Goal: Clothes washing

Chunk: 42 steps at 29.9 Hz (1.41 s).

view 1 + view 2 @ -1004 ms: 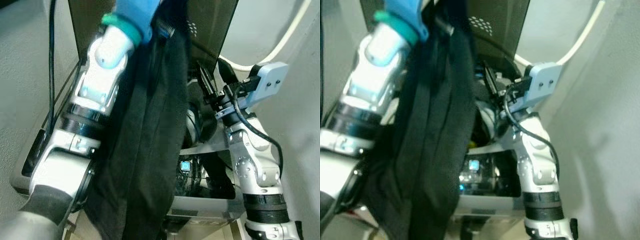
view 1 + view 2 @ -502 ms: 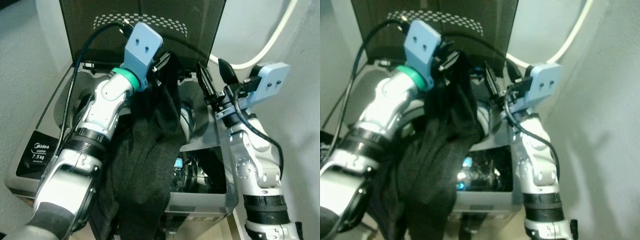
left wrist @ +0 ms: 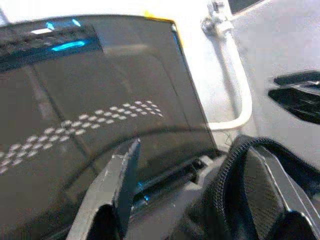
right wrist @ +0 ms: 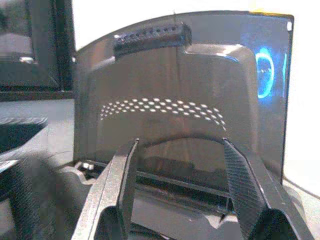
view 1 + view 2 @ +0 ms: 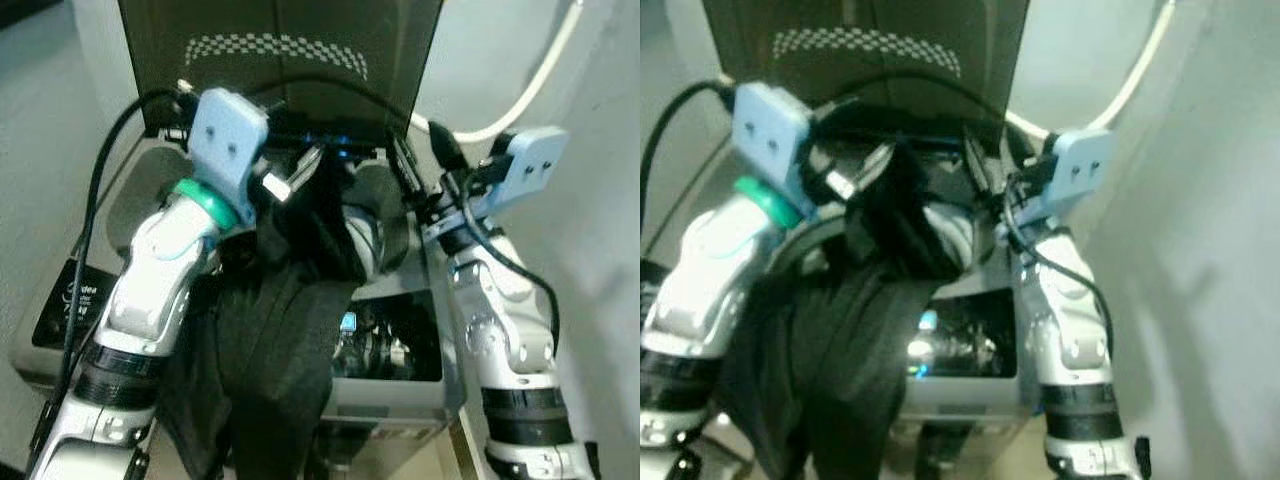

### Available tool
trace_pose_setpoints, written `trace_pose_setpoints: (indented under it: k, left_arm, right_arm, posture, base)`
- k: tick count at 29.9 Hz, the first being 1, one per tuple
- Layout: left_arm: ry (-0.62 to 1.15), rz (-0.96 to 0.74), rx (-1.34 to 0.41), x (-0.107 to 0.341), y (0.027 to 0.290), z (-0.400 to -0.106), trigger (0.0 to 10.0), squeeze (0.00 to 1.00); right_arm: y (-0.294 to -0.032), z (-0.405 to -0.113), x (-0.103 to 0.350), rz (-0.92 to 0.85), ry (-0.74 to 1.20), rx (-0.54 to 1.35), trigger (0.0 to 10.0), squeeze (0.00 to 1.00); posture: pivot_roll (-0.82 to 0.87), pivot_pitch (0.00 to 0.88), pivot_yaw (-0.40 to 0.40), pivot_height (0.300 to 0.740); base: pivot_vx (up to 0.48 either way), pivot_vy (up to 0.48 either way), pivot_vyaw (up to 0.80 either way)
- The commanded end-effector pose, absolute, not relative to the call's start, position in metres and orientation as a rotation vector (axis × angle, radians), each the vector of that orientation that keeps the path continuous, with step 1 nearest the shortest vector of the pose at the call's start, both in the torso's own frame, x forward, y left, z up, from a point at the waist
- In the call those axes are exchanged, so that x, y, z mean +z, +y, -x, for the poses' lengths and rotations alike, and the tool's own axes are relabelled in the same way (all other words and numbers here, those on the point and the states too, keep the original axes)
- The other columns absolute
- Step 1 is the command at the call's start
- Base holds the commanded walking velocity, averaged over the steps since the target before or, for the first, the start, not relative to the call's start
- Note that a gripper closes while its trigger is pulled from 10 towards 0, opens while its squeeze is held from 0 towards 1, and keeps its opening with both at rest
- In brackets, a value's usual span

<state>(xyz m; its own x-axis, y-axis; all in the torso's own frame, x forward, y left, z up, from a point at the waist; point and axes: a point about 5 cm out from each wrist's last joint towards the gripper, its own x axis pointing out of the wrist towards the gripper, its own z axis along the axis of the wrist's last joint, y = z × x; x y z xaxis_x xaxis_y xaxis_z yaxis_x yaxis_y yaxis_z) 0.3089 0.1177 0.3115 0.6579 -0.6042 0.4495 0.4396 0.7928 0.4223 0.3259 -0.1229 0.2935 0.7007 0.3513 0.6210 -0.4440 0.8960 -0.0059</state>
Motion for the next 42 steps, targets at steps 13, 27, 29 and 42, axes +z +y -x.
trace_pose_setpoints:
  k: [13, 27, 29, 42]
  left_arm:
    - [-0.369, -0.254, -0.544, 0.252, 0.129, -0.239, 10.0, 0.0]
    - [-0.12, -0.118, -0.577, 0.217, 0.135, -0.213, 10.0, 0.0]
    - [-0.032, -0.038, -0.569, 0.207, 0.138, -0.211, 10.0, 0.0]
    - [0.22, -0.112, -0.412, 0.174, 0.156, -0.221, 5.8, 0.0]
  right_arm:
    - [-0.112, -0.334, 0.286, -0.169, -0.621, 0.506, 10.0, 0.0]
    - [-0.111, -0.335, 0.284, -0.164, -0.614, 0.516, 10.0, 0.0]
    - [-0.11, -0.335, 0.284, -0.163, -0.616, 0.518, 10.0, 0.0]
    - [-0.111, -0.335, 0.283, -0.164, -0.618, 0.514, 10.0, 0.0]
  posture:
    - [0.14, 0.081, -0.056, 0.74]
    - [0.13, 0.077, -0.049, 0.74]
    - [0.13, 0.076, -0.047, 0.74]
    - [0.13, 0.079, -0.043, 0.74]
  base:
    - [0.0, 0.0, 0.0]
    - [0.0, 0.0, 0.0]
    - [0.0, 0.0, 0.0]
    - [0.0, 0.0, 0.0]
